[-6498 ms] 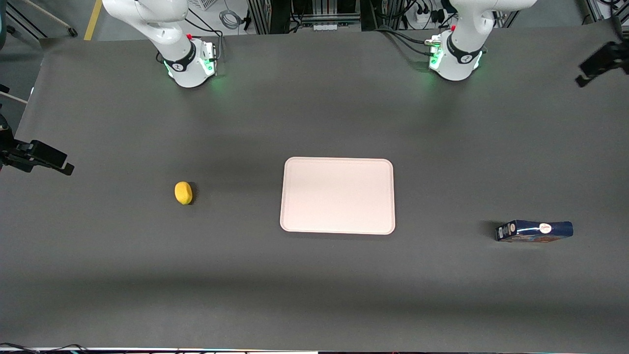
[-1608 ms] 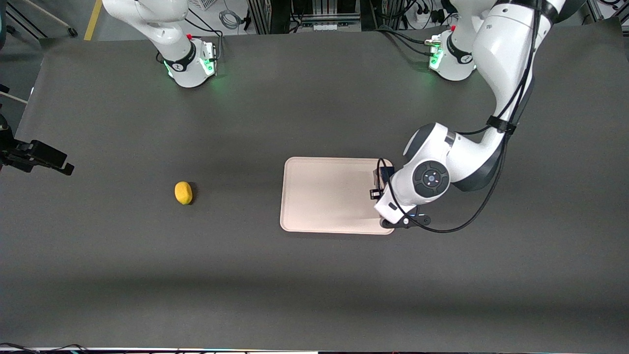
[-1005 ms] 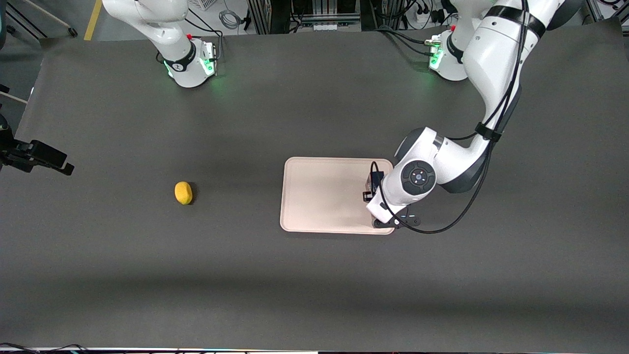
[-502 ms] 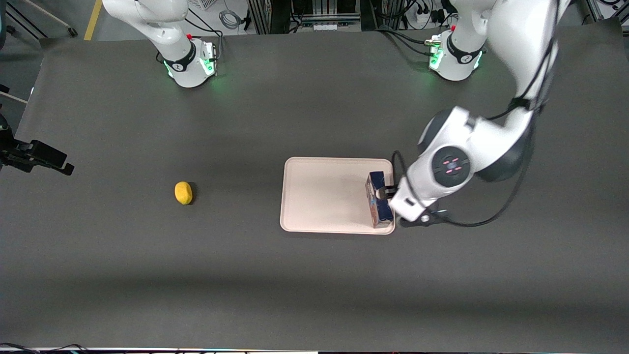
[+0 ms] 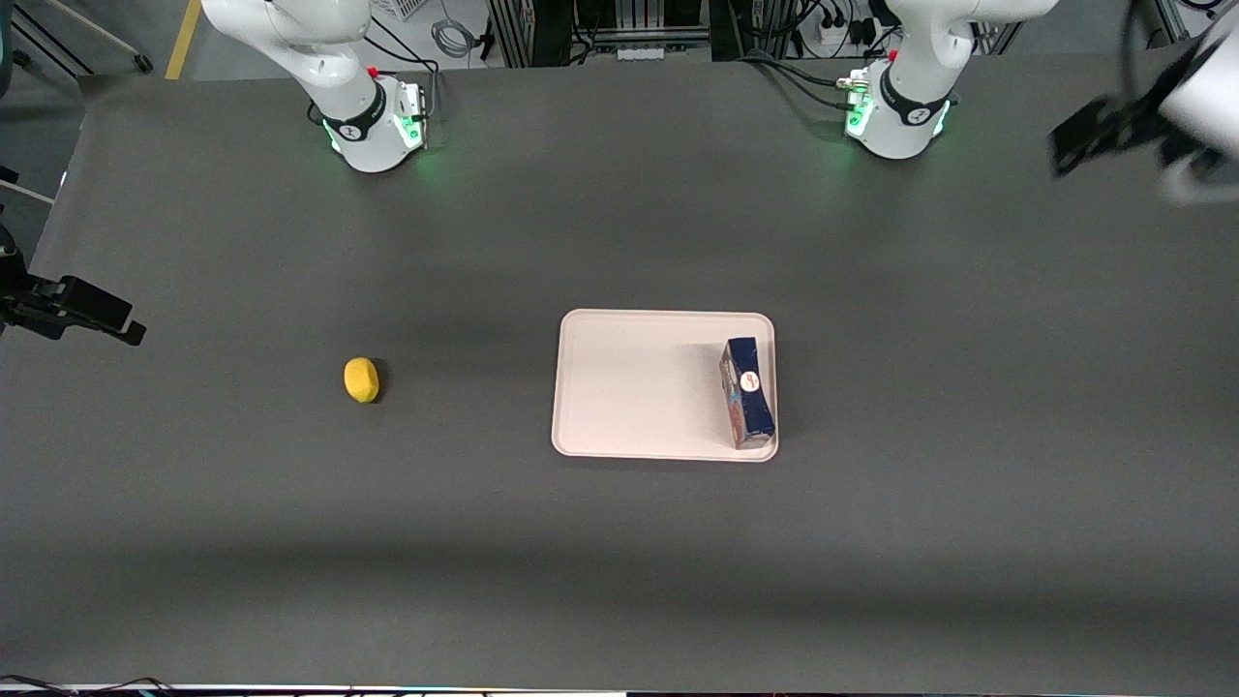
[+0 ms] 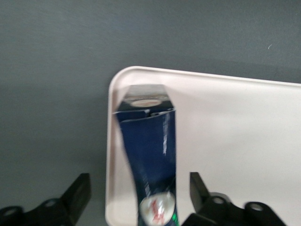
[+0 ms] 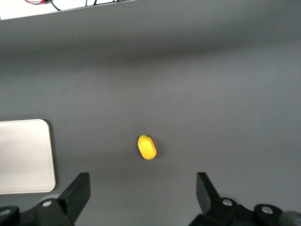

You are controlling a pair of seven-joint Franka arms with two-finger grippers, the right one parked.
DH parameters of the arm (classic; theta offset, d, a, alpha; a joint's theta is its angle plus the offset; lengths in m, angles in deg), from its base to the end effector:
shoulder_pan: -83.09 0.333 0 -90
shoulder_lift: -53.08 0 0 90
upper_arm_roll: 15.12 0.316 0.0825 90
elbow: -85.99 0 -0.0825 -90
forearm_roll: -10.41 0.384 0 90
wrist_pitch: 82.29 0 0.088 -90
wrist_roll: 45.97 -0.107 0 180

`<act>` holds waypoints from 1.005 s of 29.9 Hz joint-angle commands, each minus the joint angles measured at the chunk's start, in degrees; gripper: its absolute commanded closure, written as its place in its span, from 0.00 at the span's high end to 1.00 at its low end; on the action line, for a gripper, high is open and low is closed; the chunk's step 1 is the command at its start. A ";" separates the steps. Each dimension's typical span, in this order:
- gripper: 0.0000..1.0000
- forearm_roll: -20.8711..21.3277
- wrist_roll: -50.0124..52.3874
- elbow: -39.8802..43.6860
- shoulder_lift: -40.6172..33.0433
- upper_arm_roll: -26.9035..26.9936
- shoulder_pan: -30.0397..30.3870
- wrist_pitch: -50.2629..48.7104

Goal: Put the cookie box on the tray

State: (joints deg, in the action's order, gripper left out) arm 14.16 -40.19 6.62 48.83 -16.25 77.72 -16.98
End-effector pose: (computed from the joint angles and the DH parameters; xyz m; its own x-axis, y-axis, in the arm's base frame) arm 0.4751 -0.0458 0.7124 0.9866 0.0164 -0.1621 0.0032 -0.9967 -0.0814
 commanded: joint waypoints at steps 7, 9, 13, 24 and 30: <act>1.00 0.20 -5.52 -41.30 -24.75 1.04 2.73 22.92; 1.00 0.20 -5.60 -42.45 -24.58 1.04 3.43 24.77; 1.00 -0.32 -5.95 -42.54 -24.22 0.34 4.66 25.57; 1.00 -0.68 -6.83 -39.91 -21.94 -1.24 6.86 25.75; 1.00 -0.68 -6.83 -37.88 -20.36 -1.24 6.86 25.13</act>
State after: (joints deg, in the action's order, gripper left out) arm 14.07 -45.73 -33.71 26.95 -16.80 83.52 8.55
